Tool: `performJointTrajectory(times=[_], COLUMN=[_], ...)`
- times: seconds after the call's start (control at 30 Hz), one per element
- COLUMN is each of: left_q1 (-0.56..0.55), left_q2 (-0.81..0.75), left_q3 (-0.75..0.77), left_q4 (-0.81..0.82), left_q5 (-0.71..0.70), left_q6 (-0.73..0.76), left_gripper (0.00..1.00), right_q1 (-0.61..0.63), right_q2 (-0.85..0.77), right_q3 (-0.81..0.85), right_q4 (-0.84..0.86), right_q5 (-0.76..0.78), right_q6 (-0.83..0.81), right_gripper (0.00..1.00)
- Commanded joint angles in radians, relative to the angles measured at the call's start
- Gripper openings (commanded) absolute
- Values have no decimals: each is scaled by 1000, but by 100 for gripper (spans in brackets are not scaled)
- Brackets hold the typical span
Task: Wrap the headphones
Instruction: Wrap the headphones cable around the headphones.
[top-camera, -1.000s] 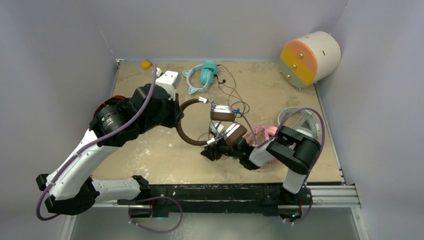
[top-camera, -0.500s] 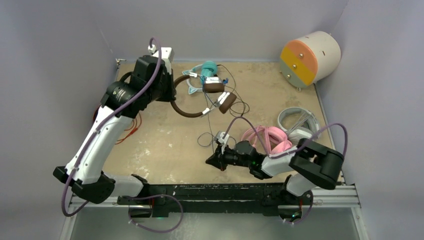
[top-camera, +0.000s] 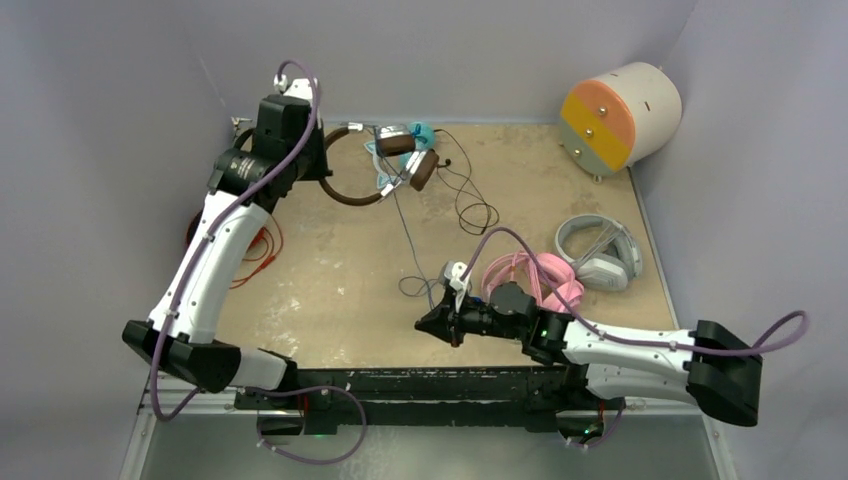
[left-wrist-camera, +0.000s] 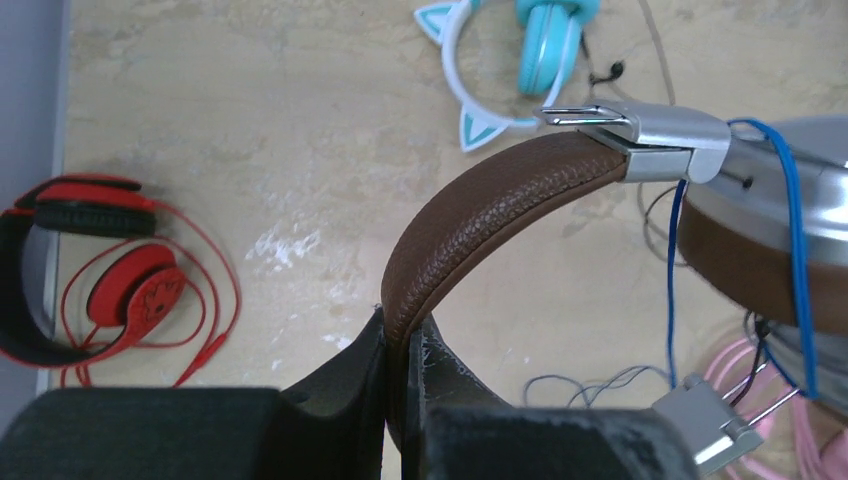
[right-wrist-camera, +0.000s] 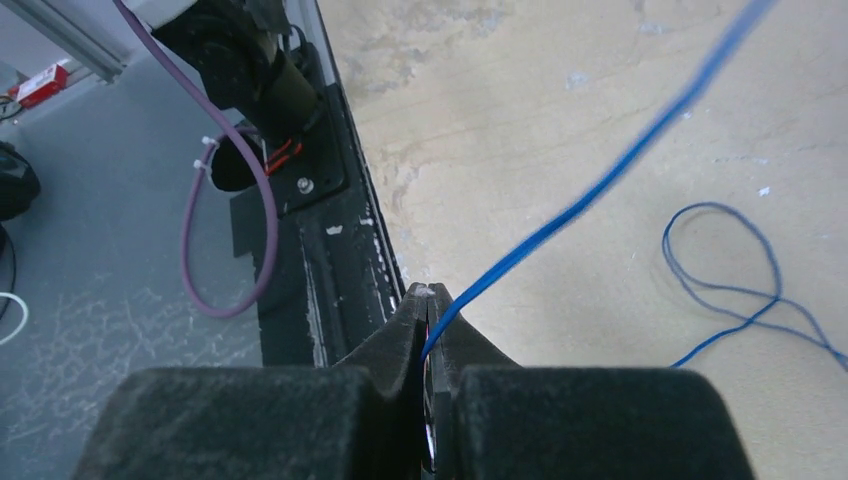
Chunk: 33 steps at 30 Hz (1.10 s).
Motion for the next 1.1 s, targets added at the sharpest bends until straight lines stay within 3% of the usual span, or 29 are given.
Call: performJointTrajectory(times=[0.0, 0.17, 0.33, 0.47, 0.57, 0.7, 0.87, 1.07], left_q1=[0, -39, -211, -228, -249, -299, -392, -513], left_q2=[-149, -217, -243, -207, -183, -194, -244, -258], left_q3=[-198, -345, -481, -524, -550, -605, -703, -732], left_q4=[218, 254, 292, 282, 286, 329, 372, 293], left_q5=[-68, -134, -319, -353, -378, -307, -286, -329], left_q6=[75, 123, 158, 145, 144, 176, 243, 243], left_gripper=[0, 0, 0, 0, 0, 0, 0, 0], right_q1=[3, 2, 1, 2, 2, -14, -81, -185], right_q2=[-93, -106, -64, 6, 32, 61, 113, 137], right_q3=[151, 360, 601, 771, 837, 880, 928, 942], right_q4=[-298, -604, -806, -927, -955, -958, -994, -1016], right_q5=[51, 107, 123, 120, 193, 273, 262, 170], right_q6=[-40, -70, -128, -161, -176, -188, -190, -218], right_gripper=[0, 0, 0, 0, 0, 0, 0, 0])
